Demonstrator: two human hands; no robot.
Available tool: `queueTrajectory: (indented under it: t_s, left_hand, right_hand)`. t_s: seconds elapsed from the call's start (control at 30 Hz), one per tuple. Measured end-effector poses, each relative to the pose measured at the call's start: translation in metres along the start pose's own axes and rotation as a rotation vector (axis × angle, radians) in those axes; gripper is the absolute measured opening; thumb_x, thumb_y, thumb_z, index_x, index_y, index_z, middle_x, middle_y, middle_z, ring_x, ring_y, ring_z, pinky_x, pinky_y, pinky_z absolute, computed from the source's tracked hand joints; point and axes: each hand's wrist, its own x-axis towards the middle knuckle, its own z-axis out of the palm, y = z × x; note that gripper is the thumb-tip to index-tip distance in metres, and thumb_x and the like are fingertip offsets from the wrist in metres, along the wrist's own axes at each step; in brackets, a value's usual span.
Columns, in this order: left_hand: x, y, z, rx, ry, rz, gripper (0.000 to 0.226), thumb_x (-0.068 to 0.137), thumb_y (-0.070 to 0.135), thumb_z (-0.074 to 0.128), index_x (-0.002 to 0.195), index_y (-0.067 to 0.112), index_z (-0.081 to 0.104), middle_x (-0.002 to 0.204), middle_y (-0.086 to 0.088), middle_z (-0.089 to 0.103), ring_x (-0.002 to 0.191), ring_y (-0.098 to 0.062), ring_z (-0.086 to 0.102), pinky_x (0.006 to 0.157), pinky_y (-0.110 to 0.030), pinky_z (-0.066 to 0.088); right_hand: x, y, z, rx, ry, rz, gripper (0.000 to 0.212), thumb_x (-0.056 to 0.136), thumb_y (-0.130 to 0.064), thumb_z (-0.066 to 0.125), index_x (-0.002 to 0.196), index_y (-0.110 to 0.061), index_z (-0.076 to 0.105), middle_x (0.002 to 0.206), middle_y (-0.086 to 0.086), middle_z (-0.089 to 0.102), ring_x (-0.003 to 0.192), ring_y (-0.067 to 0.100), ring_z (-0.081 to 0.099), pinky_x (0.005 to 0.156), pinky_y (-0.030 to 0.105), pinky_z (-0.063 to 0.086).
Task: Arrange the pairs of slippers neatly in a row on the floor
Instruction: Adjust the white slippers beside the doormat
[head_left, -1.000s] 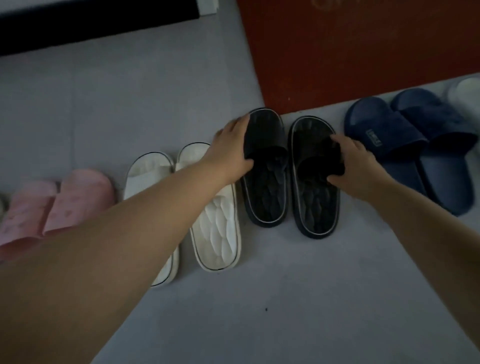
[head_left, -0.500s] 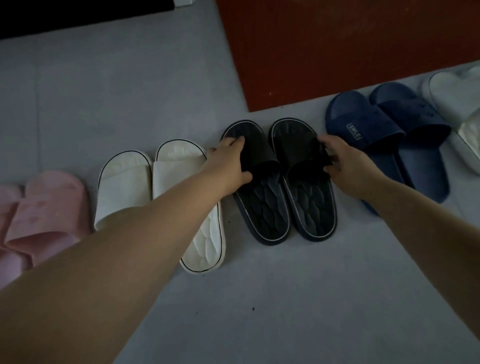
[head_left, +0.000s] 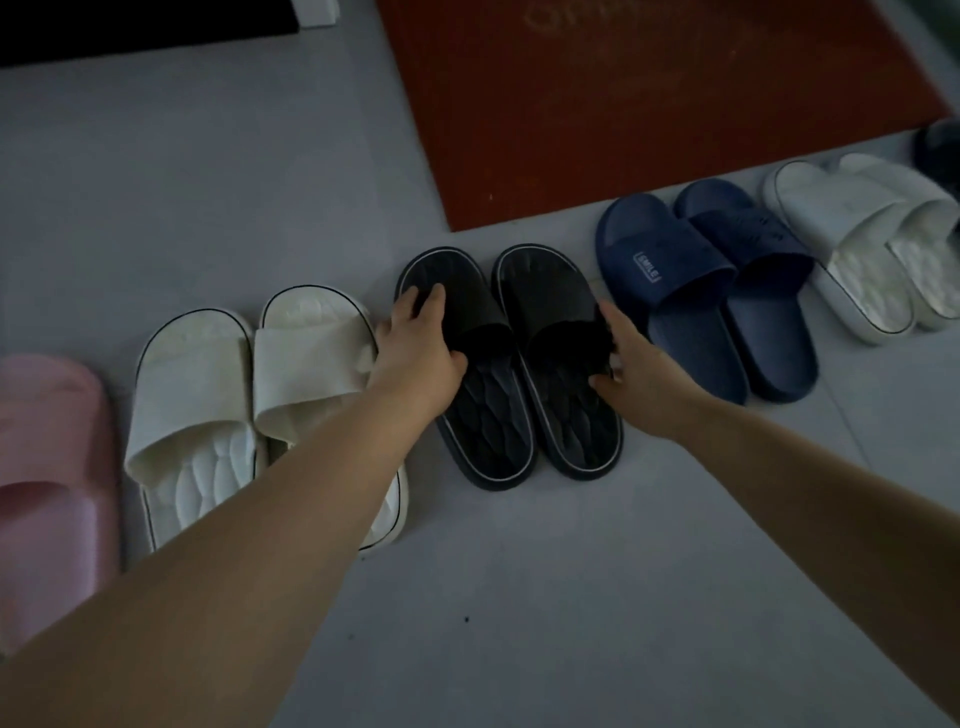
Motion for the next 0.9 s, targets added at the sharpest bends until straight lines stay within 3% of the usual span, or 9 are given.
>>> queueTrajectory:
  t_s: [0.33,0.67,0.9]
  left_hand:
    - [-0.0078,0.0028,0.0071,-0.08,0.068,-0.048,0.064,0.089,0.012,0.044,0.145,0.028,0.017,0.156,0.0,0.012,0.137,-0.032,0.024,0.106,-0.048,0.031]
    - [-0.0054,-0.0019,0.004,-0.058,0.088,-0.002,0.071,0.083,-0.005,0.044,0.143,0.027,0.025,0.154,-0.002,0.021,0.137,-0.029,0.028,0.109,-0.042,0.029]
    - [-0.0074,-0.0066,-0.0001,-0.013,0.049,0.05,0.067,0.085,0.002,0.048,0.144,0.025,0.024,0.154,-0.004,0.021,0.138,-0.028,0.026,0.112,-0.045,0.029]
  right_hand:
    - [-0.0036,0.0028,-0.0021,-0.028,-0.013,0.004,0.082,0.085,-0.008,0.057,0.147,-0.025,0.006,0.146,0.008,0.039,0.127,0.026,0.045,0.105,0.037,0.038]
    - [-0.0026,0.0026,0.0004,-0.043,0.0,-0.003,0.083,0.086,-0.009,0.057,0.147,-0.027,0.004,0.145,0.01,0.039,0.124,0.027,0.048,0.102,0.035,0.038]
    - [-0.0026,0.0074,0.0011,-0.03,-0.009,0.004,0.086,0.086,-0.01,0.057,0.146,-0.032,0.0,0.141,0.01,0.046,0.113,0.028,0.056,0.093,0.033,0.042]
